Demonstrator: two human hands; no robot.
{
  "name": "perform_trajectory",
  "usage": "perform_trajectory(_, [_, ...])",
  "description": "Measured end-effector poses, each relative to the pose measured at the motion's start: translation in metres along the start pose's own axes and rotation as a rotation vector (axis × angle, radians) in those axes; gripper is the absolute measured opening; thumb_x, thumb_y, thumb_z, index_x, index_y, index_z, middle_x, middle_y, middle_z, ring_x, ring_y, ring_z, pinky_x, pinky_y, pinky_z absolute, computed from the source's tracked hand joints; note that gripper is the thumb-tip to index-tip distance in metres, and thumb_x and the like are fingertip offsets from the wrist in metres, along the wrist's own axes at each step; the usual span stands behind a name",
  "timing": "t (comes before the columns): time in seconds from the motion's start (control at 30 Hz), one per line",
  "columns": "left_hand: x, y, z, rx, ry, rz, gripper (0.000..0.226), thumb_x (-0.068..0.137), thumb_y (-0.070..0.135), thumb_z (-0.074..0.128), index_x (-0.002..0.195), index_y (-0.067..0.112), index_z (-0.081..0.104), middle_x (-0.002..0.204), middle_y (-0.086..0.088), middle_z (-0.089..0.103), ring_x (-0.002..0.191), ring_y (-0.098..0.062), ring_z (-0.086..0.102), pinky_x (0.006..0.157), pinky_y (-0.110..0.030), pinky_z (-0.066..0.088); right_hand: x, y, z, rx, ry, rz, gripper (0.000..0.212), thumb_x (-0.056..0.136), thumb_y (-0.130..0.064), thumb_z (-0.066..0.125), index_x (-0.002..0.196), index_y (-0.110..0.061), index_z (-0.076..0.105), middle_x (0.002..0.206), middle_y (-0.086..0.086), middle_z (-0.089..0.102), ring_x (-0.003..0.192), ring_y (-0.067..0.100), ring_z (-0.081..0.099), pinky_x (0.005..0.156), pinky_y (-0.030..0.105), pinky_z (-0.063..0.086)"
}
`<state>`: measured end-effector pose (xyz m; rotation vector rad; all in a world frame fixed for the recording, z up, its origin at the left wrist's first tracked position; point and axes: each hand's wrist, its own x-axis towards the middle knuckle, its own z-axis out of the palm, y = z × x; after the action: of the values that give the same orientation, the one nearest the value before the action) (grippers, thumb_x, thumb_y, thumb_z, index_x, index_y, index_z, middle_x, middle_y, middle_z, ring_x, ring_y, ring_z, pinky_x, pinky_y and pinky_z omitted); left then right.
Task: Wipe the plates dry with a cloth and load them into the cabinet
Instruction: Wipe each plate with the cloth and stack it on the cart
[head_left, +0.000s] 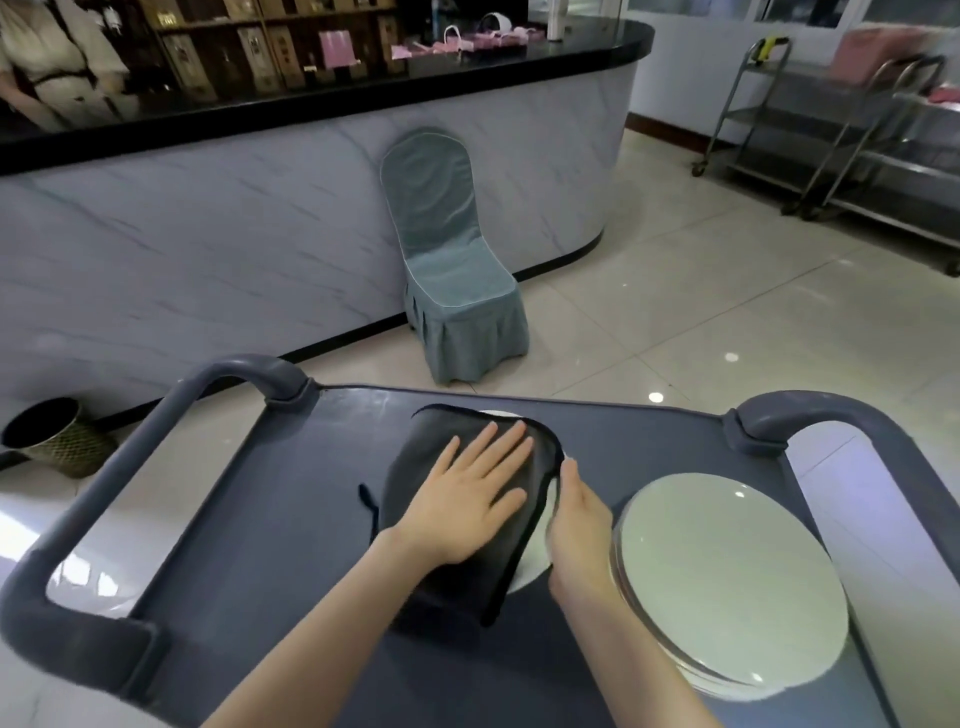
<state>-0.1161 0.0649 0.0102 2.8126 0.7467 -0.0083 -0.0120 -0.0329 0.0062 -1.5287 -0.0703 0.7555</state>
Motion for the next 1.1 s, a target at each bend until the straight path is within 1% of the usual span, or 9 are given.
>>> perform_trajectory(0.13, [-0.006, -0.016, 0.003, 0.005, 0.038, -0.129, 0.062, 0.103, 0.053, 0.020, 0.154, 0.036, -0.009, 0.158, 0.021, -0.021, 0.149, -0.007, -0.019, 0.123, -0.035, -0.009, 0.008, -0.013, -0.010, 0.009, 0.092, -0.050, 0.051, 0.096, -0.043, 0.054, 0.052, -0.017, 0.049, 0.059, 0.000, 0.045, 0.065, 0.021, 0.041, 0.065, 0.034, 0.037])
perform_trajectory(0.27, [-0.041, -0.009, 0.013, -0.060, 0.019, -0.067, 0.064, 0.098, 0.054, 0.014, 0.155, 0.036, -0.007, 0.158, 0.022, -0.023, 0.146, -0.004, -0.025, 0.121, -0.032, -0.014, 0.014, -0.021, -0.017, 0.081, 0.190, -0.033, 0.063, 0.095, -0.043, 0.057, 0.039, -0.025, 0.034, 0.046, -0.011, 0.030, 0.049, 0.013, 0.030, 0.053, 0.028, 0.028])
perform_trajectory(0.33, [-0.058, 0.004, 0.020, -0.057, 0.026, 0.026, 0.061, 0.097, 0.047, 0.009, 0.154, 0.035, -0.007, 0.160, 0.021, -0.018, 0.148, -0.008, -0.023, 0.122, -0.035, -0.012, 0.008, -0.019, -0.013, 0.104, 0.177, -0.019, 0.055, 0.097, -0.043, 0.056, 0.045, -0.027, 0.049, 0.046, -0.014, 0.047, 0.051, 0.012, 0.044, 0.056, 0.029, 0.039])
perform_trajectory(0.43, [-0.051, 0.019, 0.026, -0.011, 0.061, 0.144, 0.057, 0.098, 0.041, 0.005, 0.153, 0.033, -0.010, 0.162, 0.017, -0.016, 0.149, -0.014, -0.022, 0.121, -0.038, -0.011, -0.008, -0.004, 0.001, 0.073, 0.121, -0.029, 0.037, 0.100, -0.042, 0.054, 0.080, -0.019, 0.076, 0.079, -0.006, 0.076, 0.083, 0.018, 0.071, 0.080, 0.036, 0.054])
perform_trajectory(0.6, [-0.009, -0.006, 0.010, 0.000, 0.065, 0.051, 0.061, 0.102, 0.052, 0.014, 0.155, 0.034, -0.009, 0.158, 0.021, -0.023, 0.147, -0.007, -0.023, 0.124, -0.038, -0.003, -0.029, 0.010, 0.014, 0.075, 0.051, 0.031, 0.037, 0.101, -0.039, 0.053, 0.079, -0.018, 0.074, 0.073, -0.009, 0.075, 0.079, 0.014, 0.069, 0.068, 0.026, 0.053])
perform_trajectory(0.73, [-0.012, -0.032, 0.000, -0.032, 0.050, 0.025, 0.065, 0.103, 0.054, 0.021, 0.156, 0.031, -0.007, 0.160, 0.016, -0.022, 0.148, -0.009, -0.021, 0.124, -0.037, -0.003, -0.021, -0.011, 0.011, 0.039, 0.181, -0.026, 0.055, 0.099, -0.039, 0.054, 0.087, 0.014, 0.057, 0.072, 0.023, 0.055, 0.068, 0.034, 0.056, 0.066, 0.034, 0.052])
perform_trajectory(0.83, [-0.030, -0.034, -0.002, 0.012, 0.044, 0.077, 0.065, 0.101, 0.055, 0.017, 0.156, 0.033, -0.010, 0.161, 0.015, -0.022, 0.149, -0.011, -0.022, 0.124, -0.037, -0.006, -0.012, -0.028, 0.004, 0.110, 0.193, -0.033, 0.045, 0.098, -0.035, 0.057, 0.063, -0.008, 0.051, 0.052, -0.002, 0.052, 0.048, 0.013, 0.049, 0.049, 0.022, 0.043])
perform_trajectory(0.9, [-0.045, -0.023, 0.001, 0.009, 0.035, 0.129, 0.064, 0.098, 0.054, 0.011, 0.156, 0.036, -0.007, 0.160, 0.018, -0.021, 0.148, -0.010, -0.023, 0.122, -0.035, -0.010, -0.005, -0.033, 0.001, 0.160, 0.218, -0.041, 0.044, 0.098, -0.036, 0.057, 0.060, -0.015, 0.049, 0.047, -0.010, 0.051, 0.052, 0.013, 0.048, 0.053, 0.025, 0.040])
perform_trajectory(1.1, [-0.032, 0.005, 0.008, -0.035, 0.098, 0.169, 0.061, 0.099, 0.050, 0.005, 0.157, 0.033, 0.000, 0.160, 0.020, -0.018, 0.146, -0.011, -0.026, 0.119, -0.034, -0.014, -0.010, -0.016, 0.017, 0.121, 0.155, -0.036, 0.034, 0.098, -0.045, 0.055, 0.086, -0.021, 0.074, 0.079, -0.005, 0.077, 0.083, 0.017, 0.071, 0.071, 0.034, 0.053])
